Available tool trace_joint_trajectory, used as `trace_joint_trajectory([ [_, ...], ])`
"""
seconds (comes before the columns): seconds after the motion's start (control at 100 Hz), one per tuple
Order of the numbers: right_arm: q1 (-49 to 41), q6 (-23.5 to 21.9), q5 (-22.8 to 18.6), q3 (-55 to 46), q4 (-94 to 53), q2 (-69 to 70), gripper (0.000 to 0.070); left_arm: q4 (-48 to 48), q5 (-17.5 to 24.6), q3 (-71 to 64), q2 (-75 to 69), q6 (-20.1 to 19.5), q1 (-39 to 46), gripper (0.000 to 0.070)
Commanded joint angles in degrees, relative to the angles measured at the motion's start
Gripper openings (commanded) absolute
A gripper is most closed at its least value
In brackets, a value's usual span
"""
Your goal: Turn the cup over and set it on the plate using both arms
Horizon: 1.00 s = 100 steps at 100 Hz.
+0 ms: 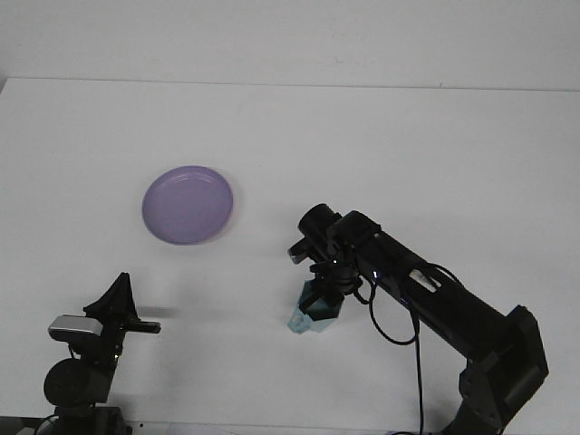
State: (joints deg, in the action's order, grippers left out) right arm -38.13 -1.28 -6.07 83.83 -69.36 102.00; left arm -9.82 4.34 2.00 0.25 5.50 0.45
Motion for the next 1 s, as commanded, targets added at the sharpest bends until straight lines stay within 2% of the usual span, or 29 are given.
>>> trace_joint_trajectory([
  [0.0,-0.3,1.0,0.0,1.3,0.3,1.6,0.0006,-0.5,0.1,-0.5,0.0,0.2,-0.1,0.0012],
  [0.06,-0.3,1.1,-0.7,1.4,0.5,1.6,0.0020,-0.5,0.1,-0.5,0.0,0.2,-0.1,0.0012],
  [0.09,-0.3,2.2,-2.3,1.4,0.4,1.6,0.0083,-0.5,0.1,-0.5,0.0,0.2,-0.1,0.0012],
  [0.12,-0.2,3.3,-3.0,1.4,0.1,1.6,0.0215,-0.5,0.1,-0.5,0.0,0.2,-0.1,0.0012],
  [0.18,0.2,2.8,-2.8,1.4,-0.3,1.6,0.0556,-0.5,0.1,-0.5,0.0,0.2,-0.1,0.0012],
  [0.19,0.2,2.8,-2.8,1.4,-0.3,1.6,0.0581,-0.5,0.1,-0.5,0.0,0.2,-0.1,0.0012],
  [0.2,0.3,2.8,-2.9,1.4,-0.4,1.6,0.0646,-0.5,0.1,-0.5,0.0,0.2,-0.1,0.0012],
  [0.22,0.4,2.8,-2.9,1.4,-0.6,1.6,0.0700,-0.5,0.1,-0.5,0.0,0.2,-0.1,0.0012],
  [0.4,1.3,3.3,-4.5,3.8,-2.7,0.7,0.0700,-0.5,0.1,-0.5,0.0,0.2,-0.1,0.0012],
  [0.64,3.8,3.5,-4.4,10.4,-2.2,-7.3,0.0700,-0.5,0.2,-0.5,0.0,0.2,-0.1,0.0012],
  [0.71,5.1,3.0,-4.4,10.8,0.4,-10.9,0.0661,-0.5,0.2,-0.5,0.0,0.2,-0.1,0.0012],
  [0.75,6.1,2.8,-4.4,10.8,2.1,-13.1,0.0585,-0.5,0.2,-0.5,0.0,0.2,-0.1,0.0012],
  [0.81,7.9,2.8,-4.4,10.7,4.4,-16.7,0.0422,-0.5,0.2,-0.5,0.0,0.2,-0.1,0.0012],
  [0.88,10.3,2.8,-4.3,10.5,7.0,-21.1,0.0167,-0.6,0.2,-0.5,0.0,0.6,-0.1,0.0012],
  [0.92,11.5,2.8,-4.1,9.7,8.7,-23.8,0.0048,-0.6,0.2,-0.5,0.0,1.1,-0.1,0.0012],
  [0.95,12.3,2.8,-3.9,8.8,10.3,-25.8,0.0000,-0.6,0.2,-0.5,0.0,1.5,-0.1,0.0012],
  [0.99,13.5,2.8,-2.9,6.8,12.7,-28.8,0.0000,-0.6,0.2,-0.5,0.0,1.5,-0.1,0.0012],
])
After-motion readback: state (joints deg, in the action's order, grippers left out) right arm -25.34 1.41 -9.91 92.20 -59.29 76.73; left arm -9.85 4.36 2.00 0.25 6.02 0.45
